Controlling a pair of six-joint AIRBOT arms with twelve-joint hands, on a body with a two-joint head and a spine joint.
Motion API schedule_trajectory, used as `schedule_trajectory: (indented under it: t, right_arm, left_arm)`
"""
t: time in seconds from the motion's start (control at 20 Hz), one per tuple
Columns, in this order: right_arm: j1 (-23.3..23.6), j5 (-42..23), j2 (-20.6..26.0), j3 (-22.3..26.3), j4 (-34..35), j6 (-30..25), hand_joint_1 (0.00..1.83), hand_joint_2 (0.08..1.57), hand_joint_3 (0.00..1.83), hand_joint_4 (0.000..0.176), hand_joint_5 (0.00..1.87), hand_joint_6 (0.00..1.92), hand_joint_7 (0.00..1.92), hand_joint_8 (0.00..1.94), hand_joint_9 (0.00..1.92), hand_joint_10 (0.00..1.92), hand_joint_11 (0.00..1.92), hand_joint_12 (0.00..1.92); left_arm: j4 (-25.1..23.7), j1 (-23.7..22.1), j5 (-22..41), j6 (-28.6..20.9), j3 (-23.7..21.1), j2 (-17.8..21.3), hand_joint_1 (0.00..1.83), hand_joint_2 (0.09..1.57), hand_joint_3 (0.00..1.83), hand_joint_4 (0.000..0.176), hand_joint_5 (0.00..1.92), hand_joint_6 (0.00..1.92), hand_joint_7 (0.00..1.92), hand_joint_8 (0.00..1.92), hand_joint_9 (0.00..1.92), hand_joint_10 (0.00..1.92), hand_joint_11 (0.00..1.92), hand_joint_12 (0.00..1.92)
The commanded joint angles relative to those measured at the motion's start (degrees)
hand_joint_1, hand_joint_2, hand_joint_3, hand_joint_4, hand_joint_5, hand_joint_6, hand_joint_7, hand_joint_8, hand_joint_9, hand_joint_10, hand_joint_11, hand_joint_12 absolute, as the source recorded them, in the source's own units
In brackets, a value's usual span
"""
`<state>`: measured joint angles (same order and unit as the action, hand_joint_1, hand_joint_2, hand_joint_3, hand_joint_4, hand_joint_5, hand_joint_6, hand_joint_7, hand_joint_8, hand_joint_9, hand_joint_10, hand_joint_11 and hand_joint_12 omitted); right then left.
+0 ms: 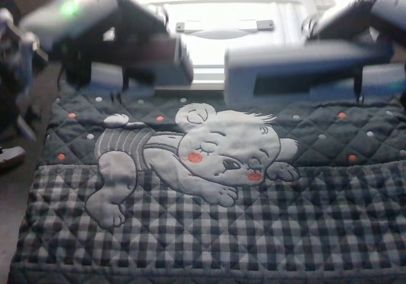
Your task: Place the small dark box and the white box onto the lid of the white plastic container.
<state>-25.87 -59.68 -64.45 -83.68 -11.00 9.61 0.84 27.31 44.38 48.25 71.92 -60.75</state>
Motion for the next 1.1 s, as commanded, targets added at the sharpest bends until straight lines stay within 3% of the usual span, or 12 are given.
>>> schedule_trajectory:
  t: [0.0,0.05,0.1,0.25,0.35,0.4,0.45,0.5,0.55,0.6,0.65,1.05]
  right_arm:
    - [1.29,-5.03,0.79,-0.26,1.61,0.88,1.3,1.04,0.0,0.0,1.18,0.39,1.19,0.91,1.25,1.16,1.15,1.66]
    - [2.93,-3.52,0.84,-0.79,1.22,3.81,1.3,1.02,0.0,0.0,1.19,0.4,1.24,0.8,1.28,1.0,1.15,1.53]
    - [4.5,-2.24,0.81,-0.95,1.23,7.6,1.31,1.0,0.0,0.0,1.2,0.43,1.35,0.56,1.31,0.85,1.1,1.44]
    - [8.21,0.24,-0.84,-3.27,1.0,10.63,1.31,0.99,0.0,0.0,1.23,0.41,1.37,0.51,1.3,0.74,1.05,1.39]
    - [10.19,2.03,-3.58,-7.12,1.0,10.62,1.39,1.04,0.01,0.0,1.05,0.66,1.15,0.69,1.13,1.0,0.95,1.32]
    - [11.01,3.59,-5.09,-9.1,0.96,10.63,1.39,1.07,0.0,0.0,1.02,0.67,1.08,0.85,1.04,1.14,0.9,1.39]
    - [11.7,4.87,-6.06,-10.76,0.95,10.6,1.3,1.05,0.0,0.0,0.85,0.24,0.79,0.41,0.66,0.63,0.34,1.34]
    - [12.37,6.35,-6.29,-11.39,0.96,10.6,1.3,1.05,0.0,0.0,0.85,0.24,0.79,0.41,0.66,0.63,0.34,1.34]
    - [12.79,6.69,-6.46,-11.86,0.97,10.55,1.14,1.03,0.0,0.048,0.36,0.08,0.29,0.09,0.2,0.24,0.07,0.75]
    - [12.86,6.78,-6.48,-11.9,0.96,10.55,1.07,1.01,0.0,0.134,0.13,0.03,0.06,0.02,0.04,0.05,0.01,0.25]
    - [12.86,6.77,-6.48,-11.86,0.96,10.56,0.94,0.98,0.0,0.174,0.0,0.0,0.0,0.0,0.0,0.0,0.0,0.01]
    - [12.85,6.6,-5.94,-8.94,-2.45,10.36,0.82,0.88,0.0,0.176,0.0,0.0,0.0,0.0,0.0,0.0,0.0,0.0]
  left_arm:
    - [0.52,-1.57,5.75,-0.17,0.86,-0.23,1.39,1.07,0.0,0.0,0.99,0.71,1.05,0.92,1.06,1.11,0.73,1.35]
    - [0.19,-4.05,4.6,0.65,2.66,-1.31,1.28,1.08,0.0,0.0,0.98,0.81,1.09,0.93,1.06,0.85,0.81,1.33]
    - [-0.07,-6.53,3.0,2.32,4.13,-2.42,1.27,1.09,0.0,0.0,0.98,0.83,1.11,0.95,1.1,0.86,0.83,1.45]
    - [-2.52,-12.34,-2.47,3.66,9.04,-6.13,1.28,1.09,0.0,0.0,0.95,0.84,1.1,1.01,1.1,1.08,0.88,1.54]
    - [-4.73,-15.78,-6.85,3.66,13.08,-9.32,1.35,1.12,0.0,0.0,0.86,1.01,0.98,1.0,1.01,1.22,0.81,1.49]
    - [-5.51,-17.08,-9.01,3.73,15.1,-11.14,1.24,1.14,0.0,0.0,0.85,1.11,0.99,1.03,1.01,0.99,0.86,1.36]
    - [-6.47,-18.41,-11.38,3.91,17.45,-13.19,1.25,1.1,0.0,0.0,0.58,0.65,0.65,0.6,0.76,0.55,0.5,1.1]
    - [-6.92,-19.55,-13.06,3.92,19.4,-15.14,1.25,1.1,0.0,0.0,0.58,0.65,0.65,0.6,0.76,0.55,0.5,1.1]
    - [-6.91,-20.19,-13.58,3.93,20.32,-16.11,0.99,1.07,0.0,0.133,0.18,0.27,0.17,0.15,0.18,0.16,0.1,0.28]
    - [-6.9,-20.45,-13.53,4.15,20.13,-16.08,0.79,1.1,0.01,0.144,0.03,0.05,0.03,0.03,0.04,0.03,0.02,0.05]
    - [-6.79,-20.49,-13.33,4.94,19.56,-15.72,0.74,1.03,0.0,0.175,0.0,0.0,0.0,0.0,0.0,0.0,0.0,0.0]
    - [-5.53,-18.77,-10.49,8.21,14.99,-13.03,0.65,1.11,0.02,0.176,0.0,0.0,0.0,0.0,0.0,0.0,0.0,0.0]
